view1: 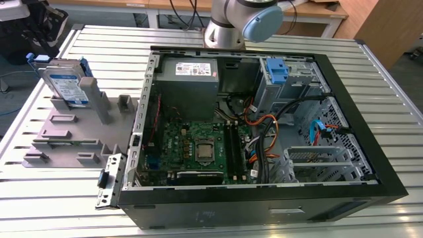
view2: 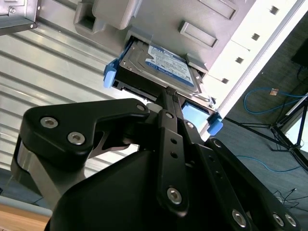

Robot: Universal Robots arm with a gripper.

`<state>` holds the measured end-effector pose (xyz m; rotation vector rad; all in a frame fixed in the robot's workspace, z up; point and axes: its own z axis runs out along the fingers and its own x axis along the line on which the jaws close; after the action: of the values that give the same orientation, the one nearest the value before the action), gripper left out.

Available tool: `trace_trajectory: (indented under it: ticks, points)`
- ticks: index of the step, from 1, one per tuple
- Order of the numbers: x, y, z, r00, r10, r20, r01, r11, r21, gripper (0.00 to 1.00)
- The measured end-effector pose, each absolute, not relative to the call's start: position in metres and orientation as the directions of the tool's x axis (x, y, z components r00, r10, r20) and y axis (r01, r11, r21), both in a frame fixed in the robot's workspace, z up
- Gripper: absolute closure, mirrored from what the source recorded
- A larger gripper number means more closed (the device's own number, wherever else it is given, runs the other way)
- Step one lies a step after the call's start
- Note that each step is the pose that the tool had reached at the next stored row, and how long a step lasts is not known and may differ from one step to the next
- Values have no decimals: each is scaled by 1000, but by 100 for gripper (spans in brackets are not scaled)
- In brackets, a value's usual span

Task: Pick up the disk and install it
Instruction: 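Pick up the disk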

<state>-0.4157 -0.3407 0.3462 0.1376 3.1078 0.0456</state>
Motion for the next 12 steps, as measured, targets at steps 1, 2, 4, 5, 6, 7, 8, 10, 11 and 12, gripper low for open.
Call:
trace_trajectory:
  ticks: [1,2,4,5,6,7,8,10,11,12]
  points:
    - [-416,-341,346,-996,89,-29,88,996,31,89]
    - [-416,-341,346,-996,88,-29,87,996,31,89]
    - [-416,-341,346,-997,77,-29,76,997,31,89]
    - [-416,-341,346,-998,64,-29,63,998,31,89]
    - [-416,-341,346,-998,48,-29,47,998,31,89]
    - [-416,-341,346,-999,32,-29,31,999,31,89]
    - [-416,-341,346,-999,15,-29,14,999,31,89]
    - [-416,-341,346,-999,-21,-29,-21,999,31,89]
    - [-416,-341,346,-999,-40,-29,-40,999,31,89]
    - [-416,-341,346,-998,-58,-29,-59,998,31,89]
